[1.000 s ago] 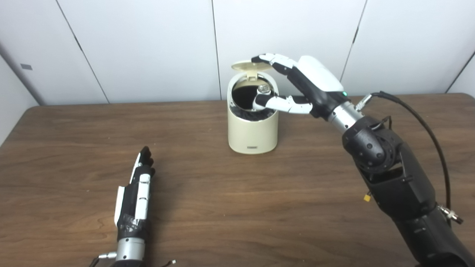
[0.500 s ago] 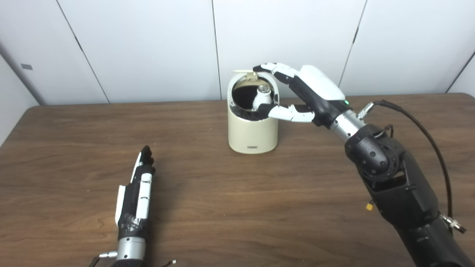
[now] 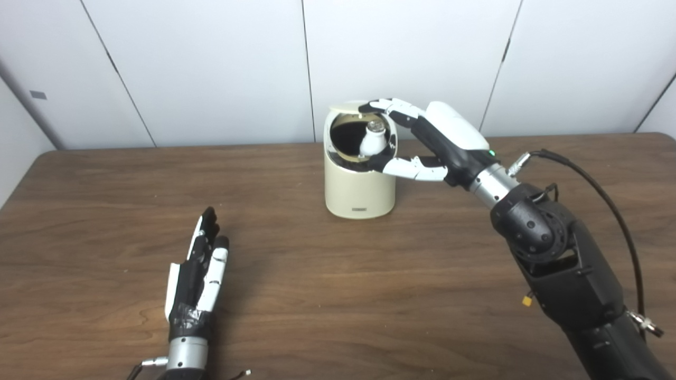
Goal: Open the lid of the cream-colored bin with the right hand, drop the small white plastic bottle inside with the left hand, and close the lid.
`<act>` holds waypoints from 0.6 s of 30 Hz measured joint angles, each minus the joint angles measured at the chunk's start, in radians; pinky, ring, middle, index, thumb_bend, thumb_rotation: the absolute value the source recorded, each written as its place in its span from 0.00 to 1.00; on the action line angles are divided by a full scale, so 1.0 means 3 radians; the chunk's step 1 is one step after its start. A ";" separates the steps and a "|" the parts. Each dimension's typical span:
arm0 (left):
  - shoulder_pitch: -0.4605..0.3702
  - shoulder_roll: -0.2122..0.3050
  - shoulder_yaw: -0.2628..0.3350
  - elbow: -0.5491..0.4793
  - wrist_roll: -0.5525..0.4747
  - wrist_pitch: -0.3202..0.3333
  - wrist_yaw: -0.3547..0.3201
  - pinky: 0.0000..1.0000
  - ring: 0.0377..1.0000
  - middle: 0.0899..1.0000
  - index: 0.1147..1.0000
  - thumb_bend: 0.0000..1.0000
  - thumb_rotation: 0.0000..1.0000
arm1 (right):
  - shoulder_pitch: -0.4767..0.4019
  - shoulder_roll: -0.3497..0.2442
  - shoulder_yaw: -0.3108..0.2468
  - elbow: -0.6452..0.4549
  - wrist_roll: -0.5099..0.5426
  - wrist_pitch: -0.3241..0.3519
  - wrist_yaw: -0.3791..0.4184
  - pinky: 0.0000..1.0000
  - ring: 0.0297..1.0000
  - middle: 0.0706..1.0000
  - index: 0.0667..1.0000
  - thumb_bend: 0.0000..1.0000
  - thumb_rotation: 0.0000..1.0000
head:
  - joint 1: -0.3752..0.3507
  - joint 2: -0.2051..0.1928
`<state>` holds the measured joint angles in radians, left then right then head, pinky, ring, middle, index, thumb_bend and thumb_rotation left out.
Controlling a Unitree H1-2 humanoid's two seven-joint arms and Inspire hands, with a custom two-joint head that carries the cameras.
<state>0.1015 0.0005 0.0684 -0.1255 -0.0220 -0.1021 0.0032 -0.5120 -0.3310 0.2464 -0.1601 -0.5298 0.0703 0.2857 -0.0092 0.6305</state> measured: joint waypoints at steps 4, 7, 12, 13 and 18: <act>-0.0002 -0.0015 0.0020 0.0004 -0.0039 -0.0008 0.0000 1.00 1.00 1.00 1.00 0.40 0.62 | 0.0000 0.0001 0.0001 0.0038 0.0047 0.0014 0.0063 0.85 0.90 0.89 0.87 0.56 0.93 | 0.0005 0.0000; -0.0008 -0.0027 0.0028 0.0015 -0.0061 -0.0069 0.0002 1.00 1.00 1.00 1.00 0.41 0.62 | 0.0003 0.0001 0.0004 0.0099 0.0069 0.0055 0.0125 0.86 0.90 0.89 0.88 0.58 0.94 | 0.0020 0.0010; -0.0008 -0.0030 0.0024 0.0017 -0.0050 -0.0094 0.0007 1.00 1.00 1.00 1.00 0.41 0.61 | 0.0007 -0.0014 0.0035 0.0103 0.0080 0.0069 0.0173 0.92 0.89 0.88 0.88 0.56 0.95 | 0.0031 0.0020; -0.0008 -0.0030 0.0024 0.0017 -0.0050 -0.0094 0.0007 1.00 1.00 1.00 1.00 0.41 0.61 | 0.0007 -0.0023 0.0047 0.0103 0.0075 0.0069 0.0194 0.93 0.89 0.88 0.88 0.55 0.95 | 0.0031 0.0020; -0.0008 -0.0034 0.0025 0.0016 -0.0051 -0.0095 0.0009 1.00 1.00 1.00 1.00 0.40 0.60 | 0.0008 -0.0027 0.0061 0.0097 0.0065 0.0089 0.0256 0.91 0.91 0.89 0.87 0.55 0.91 | 0.0041 0.0031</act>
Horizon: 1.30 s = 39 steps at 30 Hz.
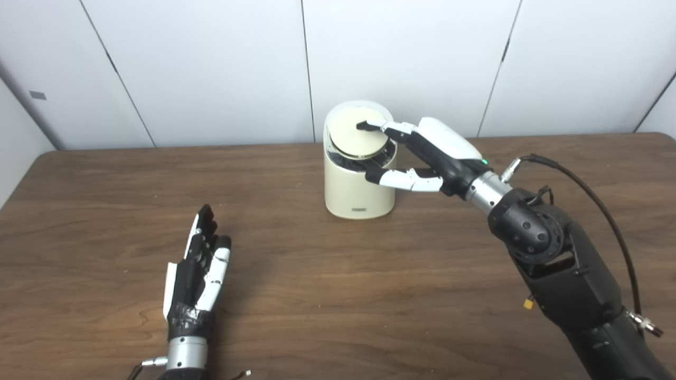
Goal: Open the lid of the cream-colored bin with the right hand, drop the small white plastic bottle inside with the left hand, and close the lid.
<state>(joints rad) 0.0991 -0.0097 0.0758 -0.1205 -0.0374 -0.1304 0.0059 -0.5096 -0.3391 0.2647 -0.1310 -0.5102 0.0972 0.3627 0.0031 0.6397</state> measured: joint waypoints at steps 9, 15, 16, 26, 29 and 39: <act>-0.0001 -0.0002 -0.0003 0.0000 0.0010 -0.0002 0.0011 1.00 1.00 1.00 1.00 0.42 0.62 | 0.0021 -0.0003 0.0001 -0.0025 -0.0004 0.0035 0.0023 0.96 0.92 0.89 0.88 0.55 0.93 | 0.0005 0.0005; 0.0000 -0.0003 -0.0003 0.0000 0.0008 -0.0005 0.0012 1.00 1.00 1.00 1.00 0.40 0.63 | 0.0030 -0.0034 0.0070 -0.0039 -0.0118 0.0030 0.0027 1.00 0.91 0.89 0.88 0.57 0.98 | 0.0010 0.0026; 0.0000 -0.0005 -0.0003 -0.0001 0.0007 -0.0005 0.0013 1.00 1.00 1.00 1.00 0.40 0.64 | 0.0030 -0.0058 0.0097 -0.0048 -0.0163 0.0012 0.0025 1.00 0.91 0.87 0.87 0.56 0.99 | 0.0015 0.0026; 0.0001 -0.0010 -0.0004 -0.0004 0.0008 0.0000 0.0049 1.00 1.00 1.00 1.00 0.39 0.66 | 0.0071 -0.0126 0.0186 -0.0049 -0.0487 -0.0239 -0.0057 1.00 0.94 0.85 0.82 0.56 0.97 | 0.0026 0.0051; 0.0001 -0.0010 -0.0010 -0.0008 0.0031 0.0022 0.0076 1.00 1.00 1.00 1.00 0.42 0.65 | 0.0107 -0.0126 0.0190 -0.0049 -0.0541 -0.0301 -0.0078 1.00 0.97 0.85 0.82 0.57 0.97 | 0.0026 0.0056; 0.0001 -0.0010 -0.0024 -0.0010 0.0062 0.0033 0.0092 1.00 1.00 1.00 1.00 0.41 0.64 | 0.0165 -0.0124 0.0215 -0.0038 -0.0734 -0.0470 -0.0167 1.00 1.00 0.87 0.83 0.57 0.96 | 0.0031 0.0072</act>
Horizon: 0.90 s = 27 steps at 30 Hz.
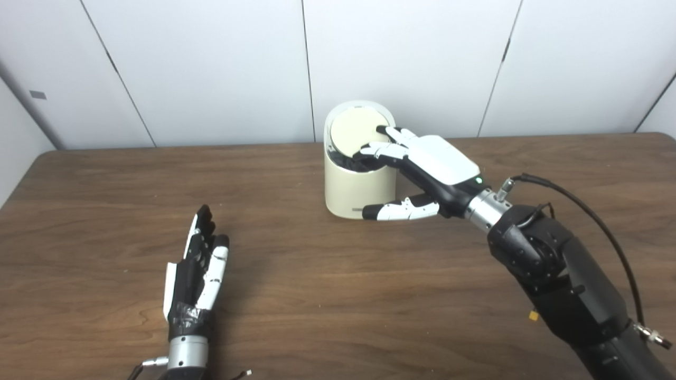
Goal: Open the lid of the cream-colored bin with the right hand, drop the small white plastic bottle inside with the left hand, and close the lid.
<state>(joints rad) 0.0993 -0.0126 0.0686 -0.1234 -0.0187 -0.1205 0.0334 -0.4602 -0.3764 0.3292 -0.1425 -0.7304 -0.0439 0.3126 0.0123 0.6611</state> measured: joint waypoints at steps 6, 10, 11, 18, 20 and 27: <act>0.0002 0.0000 -0.0005 -0.0005 0.0003 0.0000 0.0003 1.00 1.00 1.00 1.00 0.43 0.64 | 0.0020 0.0007 -0.0007 0.0002 0.0005 -0.0003 0.0000 1.00 1.00 0.87 0.85 0.58 0.99 | 0.0010 0.0020; 0.0003 0.0000 -0.0012 -0.0010 0.0018 0.0001 0.0006 1.00 1.00 1.00 1.00 0.42 0.62 | 0.0020 0.0010 -0.0012 0.0015 0.0010 -0.0008 -0.0004 1.00 1.00 0.86 0.86 0.58 1.00 | 0.0015 0.0026; 0.0003 -0.0001 -0.0014 -0.0010 0.0021 0.0001 0.0008 1.00 1.00 1.00 1.00 0.42 0.61 | 0.0020 0.0012 -0.0014 0.0023 0.0016 -0.0009 -0.0007 1.00 1.00 0.86 0.87 0.58 0.99 | 0.0015 0.0026; 0.0004 -0.0007 -0.0019 -0.0012 0.0036 0.0000 0.0020 1.00 1.00 1.00 1.00 0.40 0.56 | 0.0020 0.0015 -0.0022 0.0049 0.0108 -0.0004 -0.0012 1.00 1.00 0.86 0.91 0.58 0.97 | 0.0026 0.0031; 0.0004 -0.0010 -0.0020 -0.0011 0.0042 -0.0001 0.0025 1.00 1.00 1.00 1.00 0.39 0.55 | 0.0019 0.0015 -0.0026 0.0051 0.0135 0.0002 -0.0001 1.00 1.00 0.86 0.91 0.59 0.97 | 0.0031 0.0031; 0.0004 -0.0016 -0.0022 -0.0011 0.0047 -0.0002 0.0035 1.00 1.00 1.00 1.00 0.40 0.55 | 0.0014 0.0015 -0.0038 0.0052 0.0205 0.0012 0.0024 1.00 1.00 0.86 0.91 0.59 0.95 | 0.0036 0.0026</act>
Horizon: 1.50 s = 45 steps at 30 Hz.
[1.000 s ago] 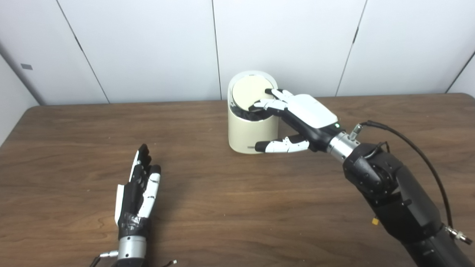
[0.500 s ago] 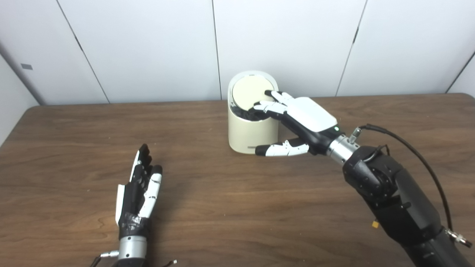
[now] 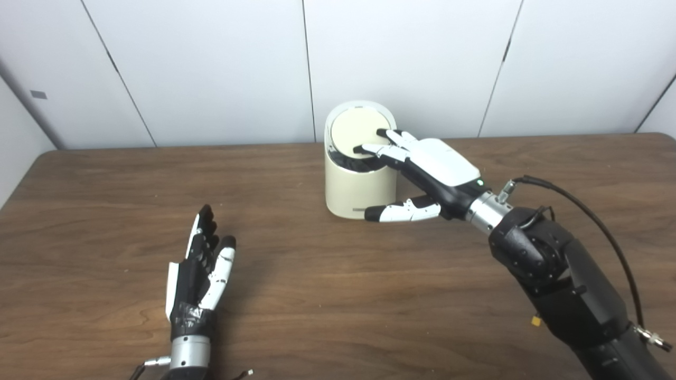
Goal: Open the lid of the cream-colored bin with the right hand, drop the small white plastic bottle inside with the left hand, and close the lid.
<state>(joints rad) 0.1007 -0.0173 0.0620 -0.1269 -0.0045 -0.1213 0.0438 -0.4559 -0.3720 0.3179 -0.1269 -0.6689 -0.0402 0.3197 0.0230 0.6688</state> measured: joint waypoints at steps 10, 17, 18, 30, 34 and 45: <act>0.0000 -0.0008 -0.0002 0.0000 0.0018 0.0006 0.0014 1.00 1.00 1.00 1.00 0.42 0.52 | 0.0043 0.0025 -0.0055 -0.0043 0.0048 0.0001 -0.0003 1.00 1.00 0.93 0.94 0.59 0.98 | 0.0000 -0.0010; 0.0001 -0.0010 -0.0005 0.0000 0.0026 0.0034 0.0012 1.00 1.00 1.00 1.00 0.41 0.49 | 0.0091 0.0015 -0.0134 -0.0166 0.0035 0.0002 0.0004 1.00 1.00 0.96 0.97 0.57 0.97 | -0.0005 -0.0020; 0.0001 -0.0010 -0.0007 -0.0001 0.0026 0.0048 0.0012 1.00 1.00 1.00 1.00 0.41 0.48 | 0.0091 0.0012 -0.0143 -0.0172 0.0026 -0.0002 0.0003 1.00 1.00 0.96 0.97 0.57 0.96 | -0.0005 -0.0020; -0.0002 -0.0005 -0.0017 0.0000 0.0023 0.0068 -0.0002 1.00 1.00 1.00 1.00 0.39 0.44 | 0.0268 -0.0161 -0.0420 -0.0452 -0.0064 0.0015 0.0008 1.00 1.00 0.99 0.97 0.59 0.98 | -0.0041 -0.0041; -0.0002 -0.0004 -0.0014 -0.0001 0.0015 0.0071 -0.0003 1.00 1.00 1.00 1.00 0.39 0.44 | 0.0401 -0.0208 -0.0553 -0.0503 0.0030 0.0120 0.0027 1.00 1.00 0.99 0.97 0.59 0.99 | -0.0061 -0.0046; -0.0004 0.0010 0.0007 -0.0003 -0.0024 0.0084 -0.0009 1.00 1.00 1.00 1.00 0.39 0.51 | 0.1128 0.0015 -0.1123 -0.0586 0.0931 0.0539 -0.0016 0.92 0.96 0.96 0.95 0.59 1.00 | -0.0107 -0.0046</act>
<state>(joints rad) 0.0995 -0.0143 0.0642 -0.1277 -0.0118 -0.0962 0.0410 -0.1174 -0.3674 -0.0190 -0.3027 -0.3894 0.1215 0.3149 -0.0092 0.6550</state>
